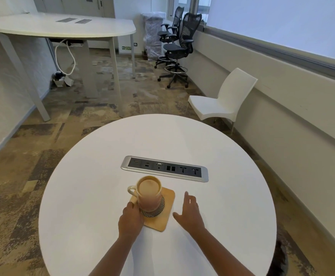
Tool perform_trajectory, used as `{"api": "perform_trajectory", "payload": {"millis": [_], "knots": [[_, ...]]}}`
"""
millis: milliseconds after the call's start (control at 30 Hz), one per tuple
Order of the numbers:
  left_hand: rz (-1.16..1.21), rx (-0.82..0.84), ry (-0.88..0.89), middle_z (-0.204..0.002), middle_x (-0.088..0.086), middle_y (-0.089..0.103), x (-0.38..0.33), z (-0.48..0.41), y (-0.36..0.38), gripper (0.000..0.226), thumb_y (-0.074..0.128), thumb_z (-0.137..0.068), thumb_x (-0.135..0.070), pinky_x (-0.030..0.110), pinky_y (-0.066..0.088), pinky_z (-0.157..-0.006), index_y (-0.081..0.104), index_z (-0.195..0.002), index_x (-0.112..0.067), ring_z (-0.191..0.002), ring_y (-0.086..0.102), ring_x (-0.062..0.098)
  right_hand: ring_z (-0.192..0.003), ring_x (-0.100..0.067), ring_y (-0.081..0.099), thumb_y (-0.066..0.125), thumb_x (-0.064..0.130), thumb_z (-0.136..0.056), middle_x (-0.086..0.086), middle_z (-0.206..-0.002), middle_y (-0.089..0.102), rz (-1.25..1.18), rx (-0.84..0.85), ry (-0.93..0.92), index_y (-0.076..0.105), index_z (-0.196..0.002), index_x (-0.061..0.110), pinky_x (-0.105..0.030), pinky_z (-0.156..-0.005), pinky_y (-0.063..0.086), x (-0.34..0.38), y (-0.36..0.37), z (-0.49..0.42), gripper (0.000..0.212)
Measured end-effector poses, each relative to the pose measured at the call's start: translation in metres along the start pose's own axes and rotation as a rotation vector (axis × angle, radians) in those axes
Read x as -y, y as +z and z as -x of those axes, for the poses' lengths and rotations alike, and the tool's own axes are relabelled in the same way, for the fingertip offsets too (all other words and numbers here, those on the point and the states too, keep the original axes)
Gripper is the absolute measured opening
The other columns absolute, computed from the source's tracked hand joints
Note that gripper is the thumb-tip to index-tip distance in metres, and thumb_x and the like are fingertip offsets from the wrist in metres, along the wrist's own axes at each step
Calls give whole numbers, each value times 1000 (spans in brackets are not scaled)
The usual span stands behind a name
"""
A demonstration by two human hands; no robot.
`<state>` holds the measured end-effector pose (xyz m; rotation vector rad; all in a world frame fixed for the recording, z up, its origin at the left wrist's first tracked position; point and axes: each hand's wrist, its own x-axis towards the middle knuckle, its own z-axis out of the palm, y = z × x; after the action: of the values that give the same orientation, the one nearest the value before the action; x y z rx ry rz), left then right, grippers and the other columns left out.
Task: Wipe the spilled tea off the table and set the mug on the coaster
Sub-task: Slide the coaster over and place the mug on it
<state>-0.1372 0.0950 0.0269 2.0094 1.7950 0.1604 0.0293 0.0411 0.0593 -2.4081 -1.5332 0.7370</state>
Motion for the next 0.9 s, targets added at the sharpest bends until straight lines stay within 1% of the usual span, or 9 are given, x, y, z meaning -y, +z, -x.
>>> {"api": "perform_trajectory", "payload": {"millis": [100,233,333,400,500,567,667,767,900], "knots": [[19,10,-64,-127,9,48,-14,8,8,32,36,-93,-14,33,48,-90,48,-122,-5,-115,50,24,-135,-28,32,53,34,-90,-15,-149,22,76,20,8,10,-145,6,-36,-112,29,-25,-4,3,75],[19,-2,-123,-138,11,39,-30,23,25,39,40,-92,-16,34,47,-93,41,-130,-5,-118,50,26,-137,-26,29,49,32,-92,-15,-149,21,131,37,-11,18,-143,8,-34,-113,27,-57,-11,5,65],[-43,-34,-116,-147,14,28,-45,34,40,48,39,-92,-17,29,41,-102,31,-136,-2,-132,36,24,-137,-25,29,46,31,-93,-15,-148,23,150,37,-41,21,-142,9,-32,-112,28,-79,-15,7,59],[-86,-49,-112,-150,15,24,-56,41,48,52,38,-93,-19,26,35,-109,24,-140,-1,-137,27,24,-138,-23,28,42,33,-95,-15,-148,23,196,30,-70,21,-142,10,-31,-112,27,-92,-17,9,57],[-116,-52,-120,-150,15,22,-74,48,57,56,40,-93,-23,29,31,-112,19,-142,-4,-138,26,26,-140,-20,24,33,37,-98,-12,-151,20,286,21,-130,19,-144,11,-33,-115,22,-108,-18,10,55],[-137,-29,-99,-150,15,22,-86,52,63,57,40,-94,-25,30,31,-112,18,-143,-6,-138,27,27,-143,-19,18,29,38,-99,-10,-154,17,320,22,-149,17,-145,12,-37,-116,17,-115,-18,11,55],[-171,3,-40,-154,14,15,-98,55,70,58,37,-96,-27,31,26,-115,13,-144,-5,-141,21,27,-145,-19,12,25,38,-99,-8,-156,13,351,27,-166,13,-146,12,-41,-117,14,-120,-18,11,55],[-216,13,36,-156,17,7,-104,52,74,58,33,-98,-29,32,21,-117,11,-145,-4,-144,13,27,-146,-20,7,23,37,-99,-7,-158,9,361,25,-173,9,-147,12,-43,-118,11,-124,-16,9,56],[-262,14,121,-158,15,4,-105,44,78,58,26,-100,-33,32,16,-118,6,-147,-7,-146,7,25,-147,-22,4,23,37,-99,-9,-159,5,351,50,-140,5,-148,13,-43,-118,9,-127,-8,1,57]]}}
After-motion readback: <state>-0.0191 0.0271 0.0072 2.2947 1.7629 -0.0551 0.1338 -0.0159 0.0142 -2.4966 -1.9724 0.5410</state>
